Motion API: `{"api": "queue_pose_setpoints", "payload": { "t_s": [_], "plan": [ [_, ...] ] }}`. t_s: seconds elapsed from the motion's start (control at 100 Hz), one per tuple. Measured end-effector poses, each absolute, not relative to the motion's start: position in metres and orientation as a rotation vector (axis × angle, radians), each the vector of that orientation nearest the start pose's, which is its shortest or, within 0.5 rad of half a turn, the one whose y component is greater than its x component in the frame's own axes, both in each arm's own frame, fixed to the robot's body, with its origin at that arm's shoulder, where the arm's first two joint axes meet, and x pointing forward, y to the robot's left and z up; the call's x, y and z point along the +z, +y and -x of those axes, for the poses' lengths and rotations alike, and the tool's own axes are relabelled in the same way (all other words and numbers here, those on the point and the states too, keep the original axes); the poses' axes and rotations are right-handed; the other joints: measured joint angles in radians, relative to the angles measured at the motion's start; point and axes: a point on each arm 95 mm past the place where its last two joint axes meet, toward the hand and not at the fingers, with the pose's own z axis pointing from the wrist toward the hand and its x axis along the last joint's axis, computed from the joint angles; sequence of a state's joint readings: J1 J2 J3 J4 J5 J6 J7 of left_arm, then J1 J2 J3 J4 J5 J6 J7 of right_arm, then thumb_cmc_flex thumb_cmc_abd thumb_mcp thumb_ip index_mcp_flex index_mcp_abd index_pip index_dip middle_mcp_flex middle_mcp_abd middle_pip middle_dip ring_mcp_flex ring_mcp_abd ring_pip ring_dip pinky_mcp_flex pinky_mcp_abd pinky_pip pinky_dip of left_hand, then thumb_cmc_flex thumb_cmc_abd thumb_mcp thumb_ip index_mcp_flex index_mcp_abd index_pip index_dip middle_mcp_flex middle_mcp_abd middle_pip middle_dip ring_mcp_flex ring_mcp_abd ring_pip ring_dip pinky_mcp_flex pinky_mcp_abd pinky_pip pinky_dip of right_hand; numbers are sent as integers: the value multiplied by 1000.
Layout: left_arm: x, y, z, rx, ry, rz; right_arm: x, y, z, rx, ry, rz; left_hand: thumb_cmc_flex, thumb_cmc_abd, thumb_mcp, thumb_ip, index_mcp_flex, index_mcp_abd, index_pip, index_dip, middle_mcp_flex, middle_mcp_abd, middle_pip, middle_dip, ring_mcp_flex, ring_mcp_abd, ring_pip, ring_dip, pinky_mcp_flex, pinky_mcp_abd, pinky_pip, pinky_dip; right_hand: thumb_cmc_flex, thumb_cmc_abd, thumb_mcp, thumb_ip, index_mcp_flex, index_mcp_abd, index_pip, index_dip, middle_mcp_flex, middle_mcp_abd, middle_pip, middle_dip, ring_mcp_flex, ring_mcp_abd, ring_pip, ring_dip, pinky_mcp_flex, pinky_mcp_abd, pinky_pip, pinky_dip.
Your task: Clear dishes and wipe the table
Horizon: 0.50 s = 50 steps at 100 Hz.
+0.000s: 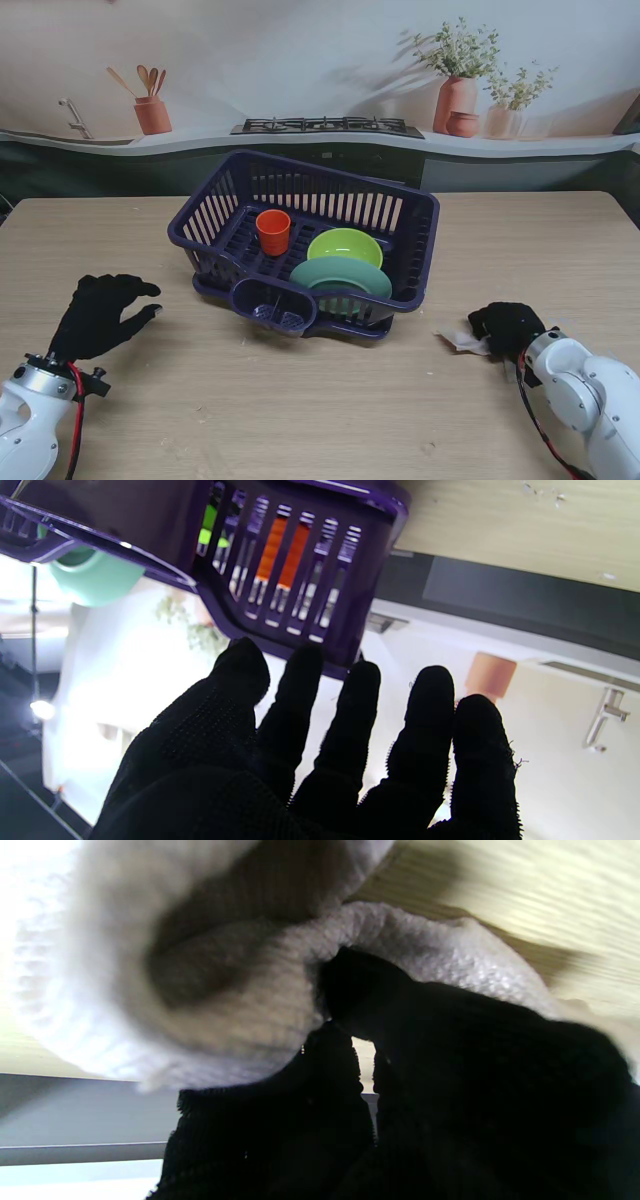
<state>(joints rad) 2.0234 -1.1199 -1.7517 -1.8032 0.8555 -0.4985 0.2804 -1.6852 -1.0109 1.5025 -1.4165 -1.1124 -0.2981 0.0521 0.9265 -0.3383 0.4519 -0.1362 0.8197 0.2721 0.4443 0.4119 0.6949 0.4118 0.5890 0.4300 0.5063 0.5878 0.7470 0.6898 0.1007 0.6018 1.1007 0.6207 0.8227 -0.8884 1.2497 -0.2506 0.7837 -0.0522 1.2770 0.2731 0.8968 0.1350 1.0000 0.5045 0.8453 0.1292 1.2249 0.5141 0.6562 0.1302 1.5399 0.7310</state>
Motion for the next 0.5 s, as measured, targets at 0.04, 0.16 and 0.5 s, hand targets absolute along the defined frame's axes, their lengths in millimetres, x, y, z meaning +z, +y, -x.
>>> {"api": "queue_pose_setpoints", "payload": {
  "t_s": [0.04, 0.16, 0.5],
  "plan": [
    [-284, 123, -296, -1807, 1170, 1093, -379, -144, -373, 1175, 1717, -1256, 0, 0, 0, 0, 0, 0, 0, 0, 0, 0, 0, 0, 0, 0, 0, 0, 0, 0, 0, 0, 0, 0, 0, 0, 0, -1, 2, 2, 0, 0, 0, 0, 0, 0, 0, 0, 0, 0, 0, 0],
    [-285, 124, -295, -1807, 1170, 1094, -382, -142, -380, 1176, 1709, -1247, 0, 0, 0, 0, 0, 0, 0, 0, 0, 0, 0, 0, 0, 0, 0, 0, 0, 0, 0, 0, 0, -1, 15, 0, 18, -12, 49, 23, 19, 1, 26, 18, 0, 0, 0, 0, 0, 0, 0, 0],
    [-285, 123, -295, -1817, 1167, 1105, -384, -130, -432, 1137, 1677, -1243, 0, 1, -23, 0, 0, 0, 0, 0, 0, 0, 0, 0, 0, 0, 0, 0, 0, 0, 0, 1, 0, -4, 26, 0, 29, -10, 60, 31, 19, 6, 29, 20, 0, 1, 0, 0, 0, 1, 0, 0]
  ]
}}
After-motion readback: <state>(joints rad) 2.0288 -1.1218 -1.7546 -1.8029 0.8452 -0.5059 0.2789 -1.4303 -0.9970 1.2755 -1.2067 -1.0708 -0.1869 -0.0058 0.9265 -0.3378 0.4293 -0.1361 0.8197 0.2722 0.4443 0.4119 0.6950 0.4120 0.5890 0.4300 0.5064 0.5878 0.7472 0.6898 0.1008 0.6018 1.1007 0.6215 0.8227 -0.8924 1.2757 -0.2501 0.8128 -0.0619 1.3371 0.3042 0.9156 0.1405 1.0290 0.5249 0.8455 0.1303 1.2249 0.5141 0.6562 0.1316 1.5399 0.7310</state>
